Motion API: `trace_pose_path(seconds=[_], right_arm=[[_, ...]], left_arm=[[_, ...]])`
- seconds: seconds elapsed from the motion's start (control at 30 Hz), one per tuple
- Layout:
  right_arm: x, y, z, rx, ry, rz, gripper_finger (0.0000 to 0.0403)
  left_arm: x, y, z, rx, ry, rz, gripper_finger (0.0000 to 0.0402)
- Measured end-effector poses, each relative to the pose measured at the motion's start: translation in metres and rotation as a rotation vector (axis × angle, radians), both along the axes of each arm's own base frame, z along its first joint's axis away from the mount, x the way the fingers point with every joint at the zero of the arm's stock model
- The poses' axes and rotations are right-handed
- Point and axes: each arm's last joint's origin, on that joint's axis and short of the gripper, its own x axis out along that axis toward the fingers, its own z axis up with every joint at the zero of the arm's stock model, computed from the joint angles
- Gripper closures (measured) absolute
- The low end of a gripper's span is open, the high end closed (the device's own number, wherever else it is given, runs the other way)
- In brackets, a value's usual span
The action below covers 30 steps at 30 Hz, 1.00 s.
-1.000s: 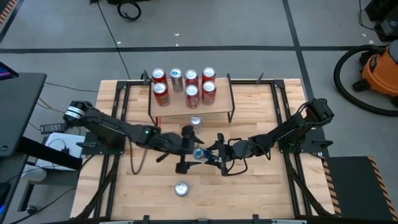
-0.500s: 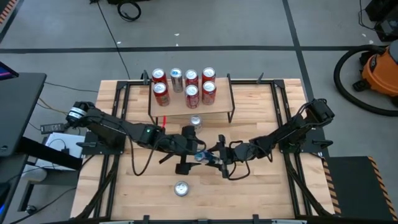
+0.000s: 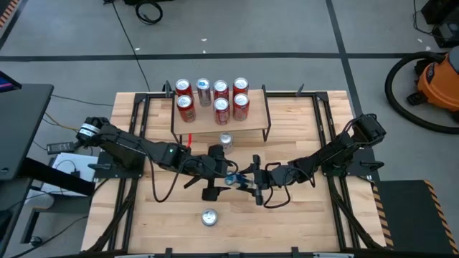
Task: Place canned beverage on shelf
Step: Put the blue soda can on the shelf
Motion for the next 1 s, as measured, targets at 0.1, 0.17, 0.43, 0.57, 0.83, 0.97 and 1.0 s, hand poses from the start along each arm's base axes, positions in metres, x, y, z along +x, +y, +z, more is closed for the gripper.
trace_pose_path(seconds=[0.1,0.17,0.43,0.57,0.83,0.97,1.0], right_arm=[[0.000,0.000,0.000,-0.010,-0.004,-0.008,0.0142],[0.000,-0.001,0.000,-0.013,-0.005,-0.018,0.0142],[0.001,0.000,0.003,-0.008,-0.033,-0.020,0.0142],[0.001,0.000,0.004,-0.006,-0.037,-0.020,0.0142],[0.001,0.000,0.004,0.001,-0.040,-0.021,0.0142],[0.001,0.000,0.004,0.001,-0.040,-0.021,0.0142],[0.001,0.000,0.004,0.001,-0.040,-0.021,0.0142]], left_arm=[[0.000,0.000,0.000,0.000,0.002,0.000,0.0003],[0.000,0.000,0.000,0.000,0.001,0.000,0.0003],[0.006,-0.002,-0.009,0.007,0.020,0.000,0.0003],[0.010,-0.003,-0.014,0.013,0.024,0.007,0.0014],[0.012,0.000,-0.011,0.001,-0.010,0.028,0.0074],[0.012,0.000,-0.011,0.008,-0.010,0.021,0.0113],[0.012,-0.001,-0.011,0.007,-0.010,0.016,0.0123]])
